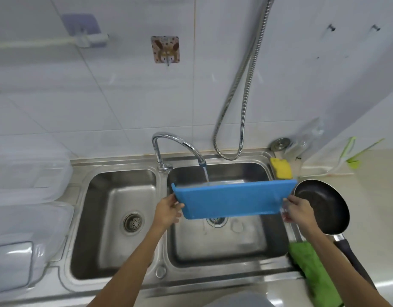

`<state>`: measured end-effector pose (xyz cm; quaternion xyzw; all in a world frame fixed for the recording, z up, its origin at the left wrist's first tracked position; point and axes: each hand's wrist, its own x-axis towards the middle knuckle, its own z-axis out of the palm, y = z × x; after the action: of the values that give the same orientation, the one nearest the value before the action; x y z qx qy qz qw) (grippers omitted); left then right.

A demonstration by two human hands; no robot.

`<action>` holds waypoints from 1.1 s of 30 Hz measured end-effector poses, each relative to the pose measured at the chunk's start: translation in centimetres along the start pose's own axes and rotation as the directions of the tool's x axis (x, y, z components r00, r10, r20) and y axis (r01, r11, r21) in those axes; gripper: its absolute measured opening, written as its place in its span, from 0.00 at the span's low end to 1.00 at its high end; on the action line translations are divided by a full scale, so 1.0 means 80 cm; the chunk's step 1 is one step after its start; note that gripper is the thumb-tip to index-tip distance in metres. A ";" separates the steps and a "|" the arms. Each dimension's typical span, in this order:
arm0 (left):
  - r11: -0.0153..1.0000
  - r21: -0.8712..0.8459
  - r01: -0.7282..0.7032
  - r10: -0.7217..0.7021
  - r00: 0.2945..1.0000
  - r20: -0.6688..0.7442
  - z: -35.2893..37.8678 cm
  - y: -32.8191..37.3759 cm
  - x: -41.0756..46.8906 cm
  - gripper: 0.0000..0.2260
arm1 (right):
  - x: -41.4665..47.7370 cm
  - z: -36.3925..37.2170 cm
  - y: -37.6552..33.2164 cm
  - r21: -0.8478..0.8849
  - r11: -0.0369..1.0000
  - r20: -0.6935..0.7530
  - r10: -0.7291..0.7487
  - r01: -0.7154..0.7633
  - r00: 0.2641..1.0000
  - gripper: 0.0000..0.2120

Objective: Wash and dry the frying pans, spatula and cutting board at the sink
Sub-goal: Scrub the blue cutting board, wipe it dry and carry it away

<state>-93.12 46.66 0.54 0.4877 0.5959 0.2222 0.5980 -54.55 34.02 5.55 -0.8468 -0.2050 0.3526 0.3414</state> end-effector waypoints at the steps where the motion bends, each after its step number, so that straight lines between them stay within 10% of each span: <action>1: 0.998 -0.053 0.022 -0.024 0.999 -0.037 -0.003 -0.003 -0.006 0.10 | 0.003 0.004 0.006 0.103 0.993 0.047 0.052 -0.056 0.998 0.11; 5: 0.943 -0.331 0.040 -0.072 0.994 -0.084 -0.032 -0.028 -0.018 0.13 | -0.001 0.017 0.013 0.466 0.840 0.252 0.175 -0.278 0.952 0.12; 9: 0.809 -0.556 0.194 -0.236 0.972 -0.004 -0.070 -0.045 -0.026 0.11 | -0.011 0.026 0.017 0.437 0.810 0.381 0.228 -0.392 0.896 0.11; 25: 0.810 -0.571 0.135 -0.242 0.963 -0.115 -0.120 -0.067 -0.040 0.26 | -0.037 0.123 -0.047 0.325 0.885 0.375 0.203 -0.333 0.904 0.15; 33: 0.796 -0.605 0.039 -0.304 0.889 -0.342 -0.187 -0.063 -0.054 0.12 | -0.068 0.202 -0.073 0.374 0.824 0.505 0.204 -0.426 0.839 0.15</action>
<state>-109.42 45.63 1.14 0.1636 0.6564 0.4373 0.5926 -70.76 41.80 3.86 -0.6568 -0.0385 0.6277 0.4160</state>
